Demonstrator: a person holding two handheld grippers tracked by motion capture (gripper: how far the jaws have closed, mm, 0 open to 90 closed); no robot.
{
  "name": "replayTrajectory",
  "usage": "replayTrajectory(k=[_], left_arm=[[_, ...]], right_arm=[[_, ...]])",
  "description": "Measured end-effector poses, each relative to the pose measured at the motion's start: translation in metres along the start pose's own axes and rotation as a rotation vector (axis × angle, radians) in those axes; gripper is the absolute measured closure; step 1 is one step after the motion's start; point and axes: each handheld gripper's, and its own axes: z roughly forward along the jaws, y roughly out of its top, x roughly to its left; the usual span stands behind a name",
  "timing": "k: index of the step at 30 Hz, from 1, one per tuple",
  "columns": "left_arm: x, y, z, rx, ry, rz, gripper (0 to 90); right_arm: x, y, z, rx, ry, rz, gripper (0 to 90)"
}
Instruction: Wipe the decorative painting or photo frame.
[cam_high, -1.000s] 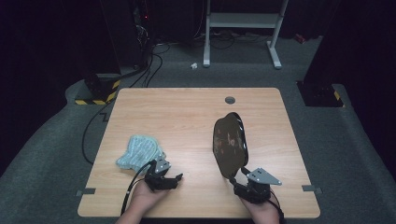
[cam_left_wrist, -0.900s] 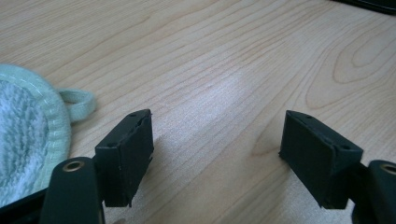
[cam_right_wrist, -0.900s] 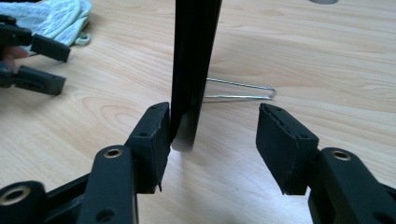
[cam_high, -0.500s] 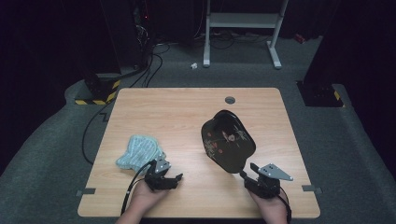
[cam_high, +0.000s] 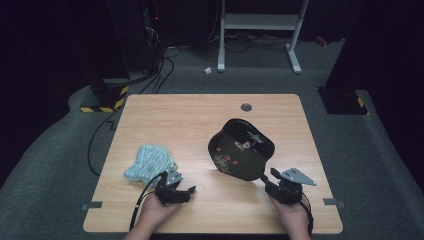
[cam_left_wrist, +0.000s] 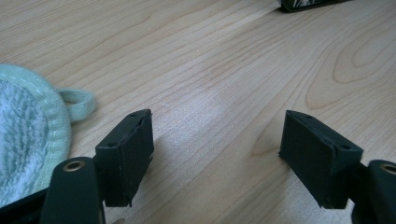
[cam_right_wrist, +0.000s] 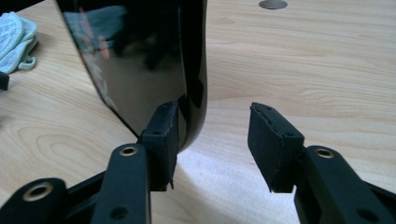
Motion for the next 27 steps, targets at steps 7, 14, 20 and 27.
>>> replayTrajectory(k=[7, 14, 20, 27], left_arm=[[0.0, 0.0, 0.0, 0.0, -0.001, 0.001, 25.9], [0.0, 0.0, 0.0, 0.0, -0.001, 0.001, 25.9], [0.0, 0.0, 0.0, 0.0, -0.001, 0.0, 26.0], [0.0, 0.0, 0.0, 0.0, 0.0, 0.0, 26.0]], right_arm=[[-0.002, 0.007, 0.011, 0.013, -0.008, -0.034, 66.0], [-0.001, 0.009, 0.019, 0.037, 0.005, -0.066, 69.2], [0.001, 0.01, 0.022, 0.045, -0.001, -0.08, 69.6], [0.003, 0.008, 0.02, 0.05, 0.003, -0.078, 67.1]])
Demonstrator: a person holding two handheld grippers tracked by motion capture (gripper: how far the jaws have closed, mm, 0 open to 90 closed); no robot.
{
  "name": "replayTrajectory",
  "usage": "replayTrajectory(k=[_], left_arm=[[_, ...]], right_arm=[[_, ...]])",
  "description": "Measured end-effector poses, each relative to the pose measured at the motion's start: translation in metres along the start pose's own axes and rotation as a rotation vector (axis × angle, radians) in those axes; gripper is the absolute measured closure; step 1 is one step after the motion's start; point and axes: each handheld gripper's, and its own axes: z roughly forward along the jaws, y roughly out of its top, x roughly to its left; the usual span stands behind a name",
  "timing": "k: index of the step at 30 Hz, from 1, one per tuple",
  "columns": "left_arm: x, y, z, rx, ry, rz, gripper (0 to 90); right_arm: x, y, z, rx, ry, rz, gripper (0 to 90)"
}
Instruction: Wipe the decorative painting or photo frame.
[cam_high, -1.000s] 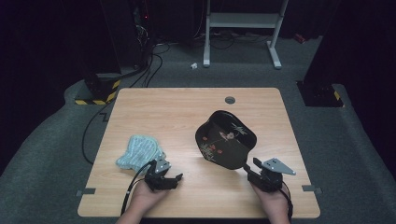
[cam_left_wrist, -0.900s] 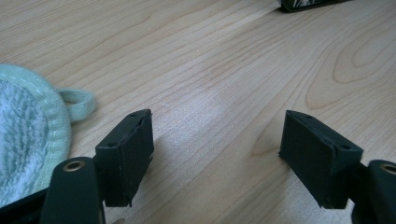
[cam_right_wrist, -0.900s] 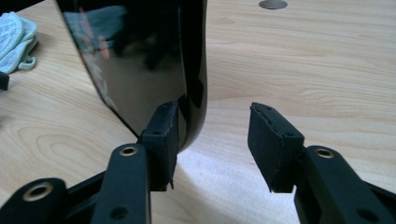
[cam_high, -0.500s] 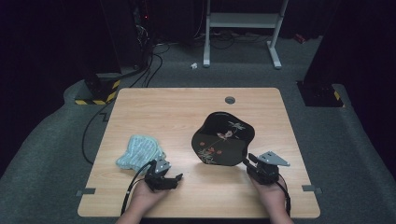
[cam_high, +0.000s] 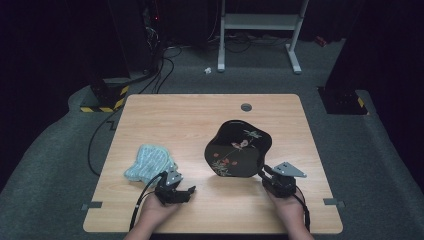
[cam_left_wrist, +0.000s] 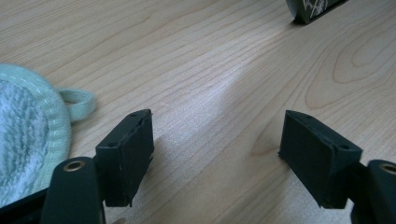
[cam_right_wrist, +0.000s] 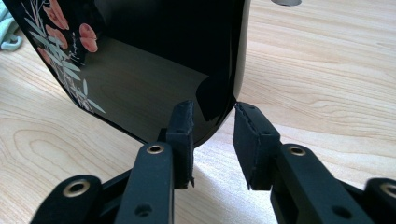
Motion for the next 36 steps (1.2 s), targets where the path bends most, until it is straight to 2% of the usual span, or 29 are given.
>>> replayTrajectory(k=[6, 8, 9, 10, 11, 12, 14, 15, 16, 17, 18, 20, 22, 24, 25, 30, 32, 34, 36], left_arm=[[0.0, 0.0, 0.0, 0.0, 0.001, 0.0, 26.1], [0.0, 0.0, 0.0, 0.0, 0.002, 0.0, 26.1], [0.0, 0.0, 0.0, 0.0, 0.001, 0.0, 26.1], [0.0, 0.0, 0.0, 0.0, 0.001, 0.0, 26.1], [0.0, 0.0, 0.0, 0.0, 0.001, 0.0, 26.1], [0.0, 0.0, 0.0, 0.0, 0.001, 0.0, 26.1], [0.0, 0.0, 0.0, 0.0, 0.002, 0.0, 26.1], [0.0, 0.0, 0.0, 0.0, 0.002, 0.0, 26.1], [0.0, 0.0, 0.0, 0.0, 0.002, 0.0, 26.0], [0.0, 0.0, 0.0, 0.0, 0.002, 0.0, 25.7], [0.0, 0.0, 0.0, 0.0, 0.0, 0.001, 25.5], [0.0, 0.0, 0.0, 0.0, 0.0, 0.0, 25.1], [-0.001, 0.0, 0.0, 0.001, -0.002, -0.001, 24.4], [-0.001, 0.0, 0.001, 0.004, -0.004, 0.004, 22.9], [-0.001, 0.0, 0.001, 0.004, -0.004, 0.004, 21.7], [-0.002, 0.001, 0.001, 0.013, -0.008, 0.007, 18.2], [-0.002, 0.001, 0.002, 0.015, -0.008, 0.009, 17.3], [-0.002, 0.001, 0.002, 0.014, -0.008, 0.007, 17.3], [-0.002, 0.0, 0.001, 0.01, -0.009, 0.009, 18.3]], right_arm=[[0.002, -0.001, -0.001, -0.007, -0.003, -0.003, 61.6], [0.0, 0.0, -0.004, -0.019, -0.006, 0.005, 54.4], [0.0, 0.0, -0.004, -0.019, -0.006, 0.005, 54.4], [-0.003, 0.0, -0.008, -0.029, -0.018, 0.015, 48.0], [-0.003, 0.0, -0.008, -0.029, -0.018, 0.015, 48.0], [-0.01, -0.002, -0.011, -0.023, -0.028, 0.022, 40.3], [-0.02, -0.006, -0.012, 0.005, -0.048, 0.026, 32.4], [-0.02, -0.006, -0.012, 0.005, -0.048, 0.026, 32.4], [-0.031, -0.012, -0.013, 0.043, -0.084, 0.031, 25.4], [-0.031, -0.012, -0.013, 0.043, -0.084, 0.031, 25.4], [-0.043, -0.021, -0.015, 0.089, -0.131, 0.038, 22.7], [-0.054, -0.03, -0.017, 0.145, -0.156, 0.057, 21.0], [-0.059, -0.037, -0.017, 0.2, -0.192, 0.053, 17.5], [-0.063, -0.044, -0.018, 0.206, -0.198, 0.06, 14.6], [-0.065, -0.045, -0.019, 0.214, -0.183, 0.074, 14.1], [-0.068, -0.045, -0.019, 0.22, -0.175, 0.099, 11.9], [-0.065, -0.044, -0.017, 0.212, -0.203, 0.117, 15.1], [-0.06, -0.043, -0.016, 0.203, -0.206, 0.101, 20.0], [-0.056, -0.043, -0.016, 0.194, -0.222, 0.074, 20.4]])
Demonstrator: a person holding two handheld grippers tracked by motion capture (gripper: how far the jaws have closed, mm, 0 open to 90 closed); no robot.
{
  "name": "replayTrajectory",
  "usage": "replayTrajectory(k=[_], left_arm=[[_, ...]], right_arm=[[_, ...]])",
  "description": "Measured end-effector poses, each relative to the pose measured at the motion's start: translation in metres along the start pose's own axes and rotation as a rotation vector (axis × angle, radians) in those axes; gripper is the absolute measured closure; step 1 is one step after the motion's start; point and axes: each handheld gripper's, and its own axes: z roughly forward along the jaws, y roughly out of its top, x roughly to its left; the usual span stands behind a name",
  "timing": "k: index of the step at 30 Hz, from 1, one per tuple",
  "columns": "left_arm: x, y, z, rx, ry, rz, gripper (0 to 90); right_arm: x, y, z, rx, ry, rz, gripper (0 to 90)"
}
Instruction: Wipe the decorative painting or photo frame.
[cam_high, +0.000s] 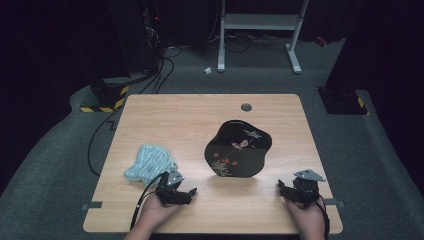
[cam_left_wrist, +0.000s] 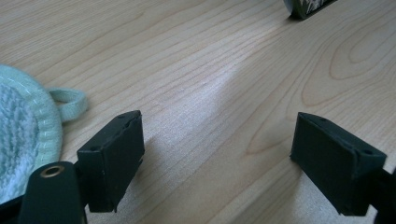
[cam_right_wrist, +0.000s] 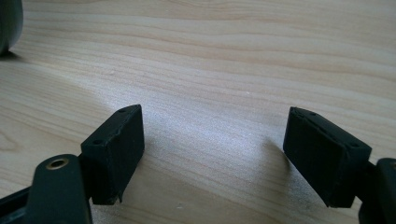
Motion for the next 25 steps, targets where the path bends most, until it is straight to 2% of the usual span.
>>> replayTrajectory(k=[1, 2, 4, 25], left_arm=[[0.0001, -0.0001, -0.0006, -0.003, 0.001, 0.002, 21.0], [0.0001, -0.0002, -0.0006, -0.004, 0.002, 0.002, 23.0], [0.0, -0.0002, -0.0006, -0.004, 0.002, 0.002, 23.1], [0.0003, -0.0001, -0.0006, -0.005, 0.003, 0.001, 23.5]], right_arm=[[0.0002, 0.0, -0.0001, -0.003, -0.002, -0.01, 20.4], [-0.0024, 0.0004, 0.0007, 0.008, 0.024, 0.008, 20.3], [-0.0053, 0.0005, 0.0013, 0.012, 0.041, 0.026, 20.6], [-0.0045, 0.0005, 0.0012, 0.01, 0.034, 0.023, 21.2]])
